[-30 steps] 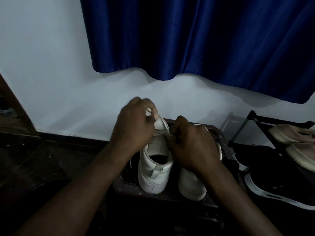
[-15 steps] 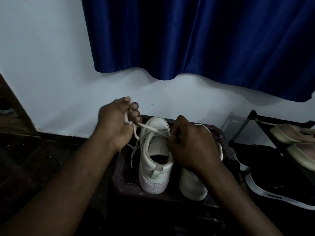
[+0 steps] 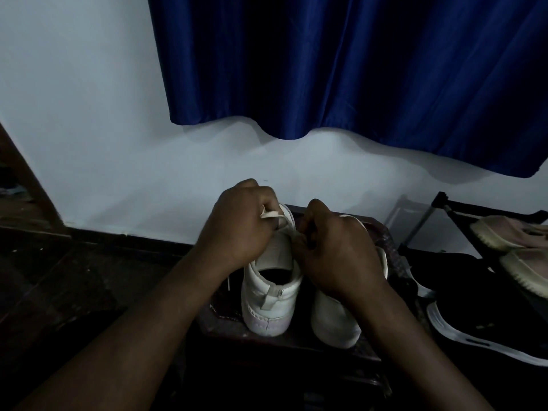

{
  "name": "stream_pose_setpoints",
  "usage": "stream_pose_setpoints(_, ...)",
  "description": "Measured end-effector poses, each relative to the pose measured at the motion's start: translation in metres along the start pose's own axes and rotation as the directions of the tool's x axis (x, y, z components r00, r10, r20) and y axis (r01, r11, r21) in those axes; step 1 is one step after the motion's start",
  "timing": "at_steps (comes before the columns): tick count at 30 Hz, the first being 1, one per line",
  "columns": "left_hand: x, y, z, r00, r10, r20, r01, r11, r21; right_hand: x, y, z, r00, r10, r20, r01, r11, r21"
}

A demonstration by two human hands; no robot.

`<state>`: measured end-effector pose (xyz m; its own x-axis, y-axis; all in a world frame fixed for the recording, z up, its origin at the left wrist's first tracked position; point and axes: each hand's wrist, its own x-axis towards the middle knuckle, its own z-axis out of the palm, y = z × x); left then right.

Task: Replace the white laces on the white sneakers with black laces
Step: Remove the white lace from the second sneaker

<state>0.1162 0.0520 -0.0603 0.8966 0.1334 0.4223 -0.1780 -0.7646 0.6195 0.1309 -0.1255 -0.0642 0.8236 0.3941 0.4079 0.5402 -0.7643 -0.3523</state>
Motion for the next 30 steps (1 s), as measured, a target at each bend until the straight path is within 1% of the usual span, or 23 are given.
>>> stream_pose_setpoints(3,-0.001,0.001,0.001,0.988,-0.148,-0.045,0.136,0.970,-0.202,0.000,0.000,0.000,1.000,0.004,0.000,-0.004,1.000,0.009)
stream_pose_setpoints(6,-0.002,0.005,-0.002,0.970,-0.241,-0.010,0.220,0.899,-0.380,0.000,-0.001,-0.001,1.000,0.007,0.004,-0.007,1.000,0.008)
stream_pose_setpoints(7,-0.002,0.008,-0.003,0.957,-0.290,0.004,0.258,0.846,-0.466,0.000,-0.001,-0.002,1.000,0.009,0.003,-0.009,1.000,0.004)
stream_pose_setpoints(8,-0.001,0.011,-0.004,0.938,-0.346,0.011,0.290,0.769,-0.570,0.000,0.000,-0.002,1.000,0.013,0.001,-0.013,1.000,-0.003)
stream_pose_setpoints(9,0.002,0.012,-0.006,0.915,-0.403,0.004,0.303,0.682,-0.666,0.000,0.000,-0.003,1.000,0.019,-0.001,-0.019,1.000,-0.010)
stream_pose_setpoints(10,0.006,0.011,-0.009,0.894,-0.448,-0.017,0.296,0.617,-0.729,0.000,0.000,-0.003,1.000,0.029,-0.004,-0.029,1.000,-0.010)
stream_pose_setpoints(12,0.013,0.003,-0.017,0.858,-0.508,-0.072,0.278,0.579,-0.767,0.000,0.001,-0.003,0.999,0.046,-0.007,-0.046,0.999,-0.002)
stream_pose_setpoints(13,0.015,-0.003,-0.019,0.842,-0.534,-0.076,0.289,0.566,-0.772,-0.001,0.001,-0.003,0.999,0.046,-0.005,-0.046,0.999,-0.003)
stream_pose_setpoints(15,0.015,-0.012,-0.018,0.832,-0.555,0.006,0.346,0.509,-0.788,-0.002,0.000,-0.003,0.999,0.040,0.000,-0.040,0.999,-0.011)
stream_pose_setpoints(17,0.012,-0.018,-0.013,0.843,-0.520,0.140,0.407,0.445,-0.797,-0.002,-0.001,-0.002,1.000,0.028,-0.007,-0.028,1.000,-0.014)
stream_pose_setpoints(18,0.011,-0.022,-0.011,0.851,-0.493,0.179,0.437,0.478,-0.762,-0.002,-0.001,-0.002,1.000,0.010,-0.016,-0.010,1.000,-0.013)
stream_pose_setpoints(19,0.010,-0.025,-0.010,0.869,-0.460,0.179,0.449,0.583,-0.677,-0.002,-0.003,-0.002,1.000,-0.018,-0.024,0.018,1.000,-0.011)
stream_pose_setpoints(20,0.010,-0.027,-0.012,0.892,-0.425,0.153,0.434,0.711,-0.553,-0.002,-0.005,-0.003,0.998,-0.052,-0.026,0.052,0.999,-0.011)
stream_pose_setpoints(21,0.008,-0.028,-0.014,0.912,-0.392,0.120,0.404,0.811,-0.422,-0.002,-0.007,-0.004,0.996,-0.090,-0.021,0.089,0.996,-0.016)
stream_pose_setpoints(22,0.007,-0.027,-0.016,0.927,-0.364,0.093,0.374,0.870,-0.322,-0.002,-0.008,-0.005,0.992,-0.122,-0.011,0.122,0.992,-0.026)
stream_pose_setpoints(23,0.006,-0.027,-0.018,0.937,-0.340,0.080,0.349,0.896,-0.274,-0.003,-0.010,-0.006,0.989,-0.149,-0.003,0.149,0.988,-0.042)
stream_pose_setpoints(26,0.003,-0.018,-0.025,0.957,-0.274,0.093,0.289,0.926,-0.243,-0.004,-0.014,-0.007,0.984,-0.174,0.023,0.176,0.980,-0.093)
stream_pose_setpoints(27,0.002,-0.013,-0.027,0.959,-0.249,0.137,0.276,0.931,-0.239,-0.003,-0.014,-0.006,0.986,-0.163,0.040,0.166,0.982,-0.092)
stream_pose_setpoints(29,-0.002,-0.005,-0.029,0.938,-0.216,0.270,0.280,0.933,-0.228,-0.001,-0.014,-0.004,0.986,-0.155,0.062,0.160,0.984,-0.082)
stream_pose_setpoints(30,-0.005,-0.003,-0.027,0.928,-0.209,0.307,0.272,0.945,-0.180,0.000,-0.014,-0.003,0.984,-0.156,0.082,0.163,0.983,-0.088)
